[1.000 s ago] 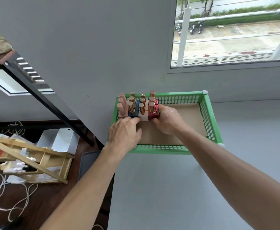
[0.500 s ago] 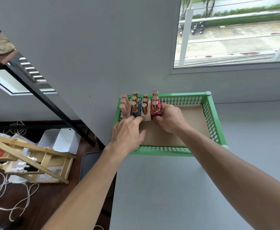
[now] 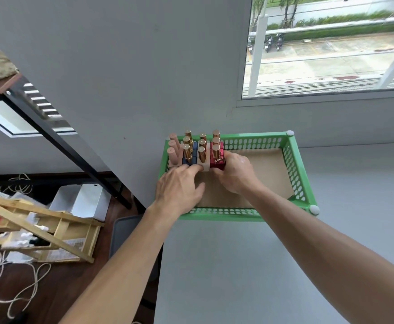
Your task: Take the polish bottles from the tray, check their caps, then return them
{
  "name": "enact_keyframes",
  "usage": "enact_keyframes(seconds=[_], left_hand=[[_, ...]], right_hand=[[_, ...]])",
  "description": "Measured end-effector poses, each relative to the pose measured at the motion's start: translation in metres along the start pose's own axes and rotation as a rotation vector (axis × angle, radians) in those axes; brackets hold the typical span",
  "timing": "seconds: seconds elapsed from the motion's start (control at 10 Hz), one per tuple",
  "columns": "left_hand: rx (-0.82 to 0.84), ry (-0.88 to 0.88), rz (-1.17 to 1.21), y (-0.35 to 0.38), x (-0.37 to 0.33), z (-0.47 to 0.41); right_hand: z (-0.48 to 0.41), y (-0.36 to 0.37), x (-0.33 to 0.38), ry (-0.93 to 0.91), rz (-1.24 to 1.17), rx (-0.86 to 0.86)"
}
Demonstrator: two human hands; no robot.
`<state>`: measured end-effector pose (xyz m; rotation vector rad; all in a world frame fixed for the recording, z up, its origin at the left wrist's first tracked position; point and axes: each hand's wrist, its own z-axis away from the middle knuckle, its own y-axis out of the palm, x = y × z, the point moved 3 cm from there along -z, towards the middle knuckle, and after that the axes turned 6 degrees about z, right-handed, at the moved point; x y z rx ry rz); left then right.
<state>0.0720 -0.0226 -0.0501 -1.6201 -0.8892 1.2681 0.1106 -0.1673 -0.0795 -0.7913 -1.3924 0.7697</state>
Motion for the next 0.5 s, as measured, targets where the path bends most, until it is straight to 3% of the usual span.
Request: enact_keyframes(seconds=[0.5], left_hand=[[-0.044,0.004,0.078,-0.013,-0.012,0.021]], right_hand=[[0.030,-0.024,-0.008,-0.026,0.015,-0.021]])
